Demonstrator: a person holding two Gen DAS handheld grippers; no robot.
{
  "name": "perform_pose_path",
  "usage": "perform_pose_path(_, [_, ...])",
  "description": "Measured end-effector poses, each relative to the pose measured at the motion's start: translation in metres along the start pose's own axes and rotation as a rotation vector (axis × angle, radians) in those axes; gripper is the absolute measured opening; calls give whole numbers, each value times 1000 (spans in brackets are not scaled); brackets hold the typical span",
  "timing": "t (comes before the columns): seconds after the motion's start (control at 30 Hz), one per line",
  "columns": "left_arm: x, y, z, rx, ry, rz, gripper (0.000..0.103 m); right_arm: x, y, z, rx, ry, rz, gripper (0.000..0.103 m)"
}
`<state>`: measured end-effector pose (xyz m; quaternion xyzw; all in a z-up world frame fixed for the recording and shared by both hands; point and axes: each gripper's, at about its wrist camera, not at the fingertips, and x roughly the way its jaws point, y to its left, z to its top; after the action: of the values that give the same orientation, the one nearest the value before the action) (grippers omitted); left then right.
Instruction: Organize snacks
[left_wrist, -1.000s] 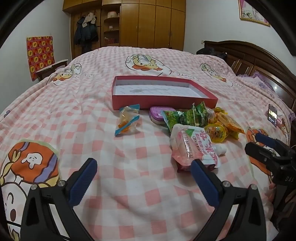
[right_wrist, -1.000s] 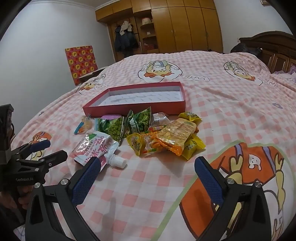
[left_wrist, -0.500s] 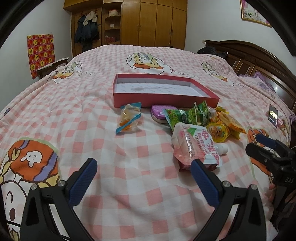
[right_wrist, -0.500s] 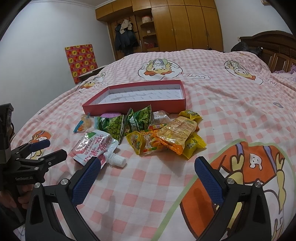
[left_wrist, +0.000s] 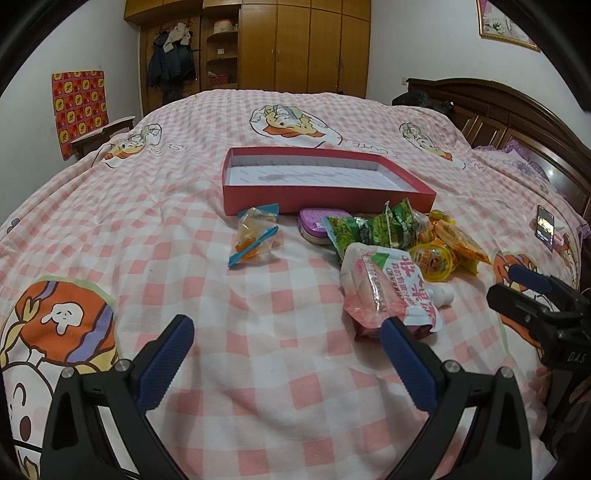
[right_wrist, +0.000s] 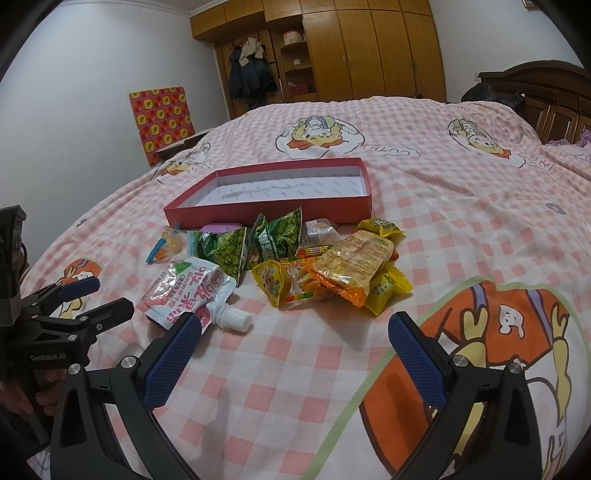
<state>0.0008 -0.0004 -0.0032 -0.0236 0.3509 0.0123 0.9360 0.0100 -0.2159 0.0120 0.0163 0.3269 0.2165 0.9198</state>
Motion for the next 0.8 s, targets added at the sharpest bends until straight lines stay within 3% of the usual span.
perform_pose_path(0.8, [1, -3, -1, 5, 4, 1, 103, 1, 1, -1, -4, 5, -1, 103])
